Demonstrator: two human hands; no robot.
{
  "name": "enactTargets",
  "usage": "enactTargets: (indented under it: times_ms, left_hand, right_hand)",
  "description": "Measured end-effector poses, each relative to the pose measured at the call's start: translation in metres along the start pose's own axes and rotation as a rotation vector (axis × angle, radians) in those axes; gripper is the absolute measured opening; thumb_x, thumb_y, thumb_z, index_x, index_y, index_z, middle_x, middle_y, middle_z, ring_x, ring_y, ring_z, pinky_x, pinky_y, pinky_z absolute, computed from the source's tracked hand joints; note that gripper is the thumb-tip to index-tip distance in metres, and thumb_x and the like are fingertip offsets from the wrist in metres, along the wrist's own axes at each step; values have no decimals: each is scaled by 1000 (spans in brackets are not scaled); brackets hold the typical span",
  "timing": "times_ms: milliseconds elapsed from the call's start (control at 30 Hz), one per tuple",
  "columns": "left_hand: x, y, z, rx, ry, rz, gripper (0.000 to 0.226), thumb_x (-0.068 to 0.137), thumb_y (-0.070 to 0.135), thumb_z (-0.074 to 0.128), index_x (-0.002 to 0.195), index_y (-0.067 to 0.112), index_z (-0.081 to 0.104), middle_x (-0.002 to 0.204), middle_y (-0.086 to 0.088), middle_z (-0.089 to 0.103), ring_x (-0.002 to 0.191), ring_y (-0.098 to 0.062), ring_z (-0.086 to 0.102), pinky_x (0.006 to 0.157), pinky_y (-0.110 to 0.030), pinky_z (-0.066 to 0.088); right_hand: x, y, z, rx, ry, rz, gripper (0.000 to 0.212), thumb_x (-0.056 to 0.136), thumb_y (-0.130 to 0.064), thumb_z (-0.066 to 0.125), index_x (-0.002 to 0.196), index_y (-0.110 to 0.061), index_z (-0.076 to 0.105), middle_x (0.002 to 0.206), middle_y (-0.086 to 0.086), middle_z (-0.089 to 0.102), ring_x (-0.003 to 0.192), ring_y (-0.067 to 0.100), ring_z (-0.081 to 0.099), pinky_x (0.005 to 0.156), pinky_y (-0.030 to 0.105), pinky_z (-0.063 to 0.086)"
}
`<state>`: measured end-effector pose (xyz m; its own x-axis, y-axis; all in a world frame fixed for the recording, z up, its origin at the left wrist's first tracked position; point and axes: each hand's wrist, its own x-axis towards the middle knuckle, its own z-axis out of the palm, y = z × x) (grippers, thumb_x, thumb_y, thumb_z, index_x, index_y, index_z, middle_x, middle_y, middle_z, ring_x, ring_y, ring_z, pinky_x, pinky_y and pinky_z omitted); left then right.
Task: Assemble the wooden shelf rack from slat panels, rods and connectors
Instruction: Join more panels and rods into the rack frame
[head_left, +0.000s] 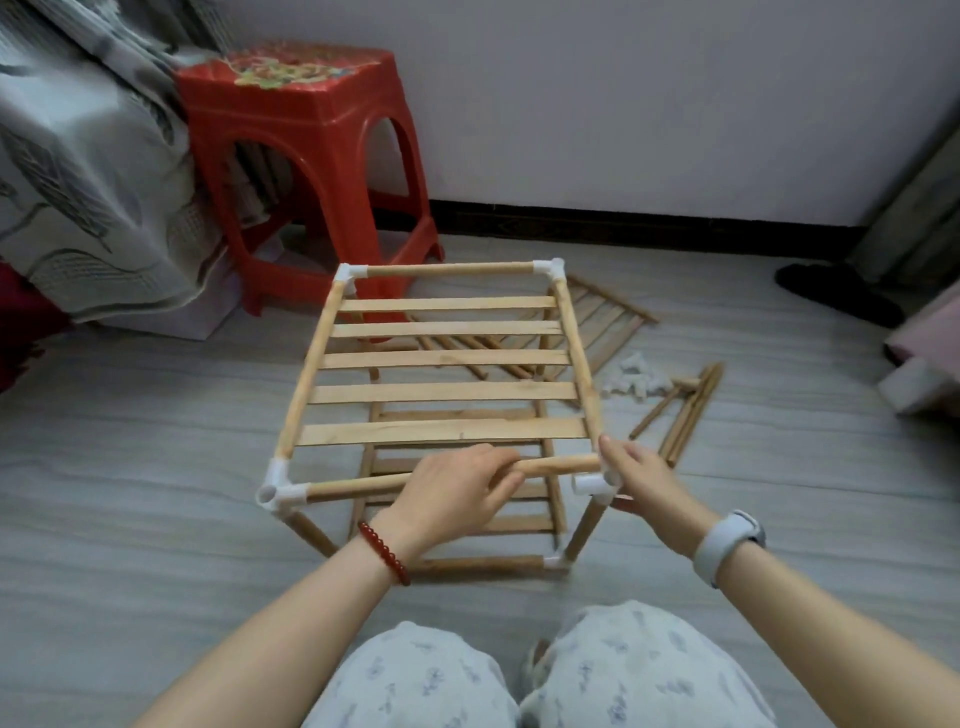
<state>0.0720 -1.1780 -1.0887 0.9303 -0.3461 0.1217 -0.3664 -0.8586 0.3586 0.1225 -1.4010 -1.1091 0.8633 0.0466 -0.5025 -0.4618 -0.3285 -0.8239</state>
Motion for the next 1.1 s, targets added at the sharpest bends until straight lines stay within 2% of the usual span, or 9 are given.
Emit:
enactTargets:
  times_ms: [133, 367, 533, 633, 700, 767, 833, 933, 1100]
  left_hand:
    - [10, 1, 6, -18, 50, 99, 33, 97, 43, 41, 114, 23, 61, 91, 8, 64, 76, -11, 59, 65, -33, 51]
    - [-9, 6, 10, 55, 63, 268, 38, 93, 41, 38, 102, 20, 68, 81, 6, 67, 60, -16, 62, 45, -26, 46]
    - [2, 2, 8, 66, -105, 148, 27, 97, 44, 40, 109, 29, 59, 91, 10, 63, 76, -14, 58, 58, -27, 38]
    - [16, -1, -2, 49, -286, 32, 34, 90, 57, 42, 102, 32, 63, 91, 12, 57, 81, -10, 52, 64, -26, 40]
    - [32, -7, -9, 28, -185, 24, 38, 88, 56, 46, 110, 30, 63, 102, 9, 55, 96, -11, 49, 75, -27, 41]
    - [48, -11, -4, 132, -49, 71, 46, 90, 49, 49, 132, 30, 48, 128, 2, 48, 120, -17, 40, 96, -32, 35]
    - [68, -6, 10, 283, -82, 127, 69, 90, 48, 51, 148, 36, 16, 154, -1, 21, 140, -23, 17, 112, -43, 21]
    - [100, 6, 41, 392, -197, 216, 85, 91, 47, 52, 146, 43, -13, 159, 1, -11, 145, -28, -9, 113, -58, 3]
    - [136, 6, 62, 391, -124, 191, 72, 87, 7, 52, 141, 38, 14, 159, 3, -10, 146, -31, -1, 109, -65, 5]
  right_hand:
    - [5, 0, -2, -206, 34, -183, 36, 100, -40, 35, 83, -19, 58, 77, -2, 54, 71, 11, 52, 62, 16, 44]
    - [14, -4, -2, -215, 36, -231, 35, 101, -38, 28, 90, -17, 54, 84, -2, 55, 73, 10, 51, 61, 22, 39]
    - [8, 2, -2, -148, -54, -211, 27, 93, -47, 47, 87, -22, 55, 84, -4, 57, 73, 6, 53, 55, 14, 39]
    - [6, 7, -3, -57, -118, -162, 33, 90, -44, 56, 76, -15, 49, 75, -2, 48, 70, 12, 47, 62, 21, 37]
    - [5, 5, -1, -37, -78, -142, 35, 92, -40, 54, 69, -17, 41, 69, -2, 38, 64, 12, 39, 58, 21, 33]
    - [5, 2, 3, -65, -17, -127, 35, 95, -35, 50, 66, -19, 40, 65, -4, 37, 59, 10, 36, 52, 19, 31]
    - [5, 1, 6, -113, 0, -136, 35, 97, -33, 46, 65, -19, 41, 64, -5, 39, 58, 9, 38, 52, 21, 30]
    - [5, 1, 8, -194, 12, -144, 33, 96, -32, 43, 66, -20, 41, 64, -5, 42, 59, 10, 40, 54, 26, 30]
    - [2, -1, 5, -253, 40, -201, 33, 94, -24, 41, 62, -19, 36, 61, -3, 39, 57, 13, 38, 53, 29, 29]
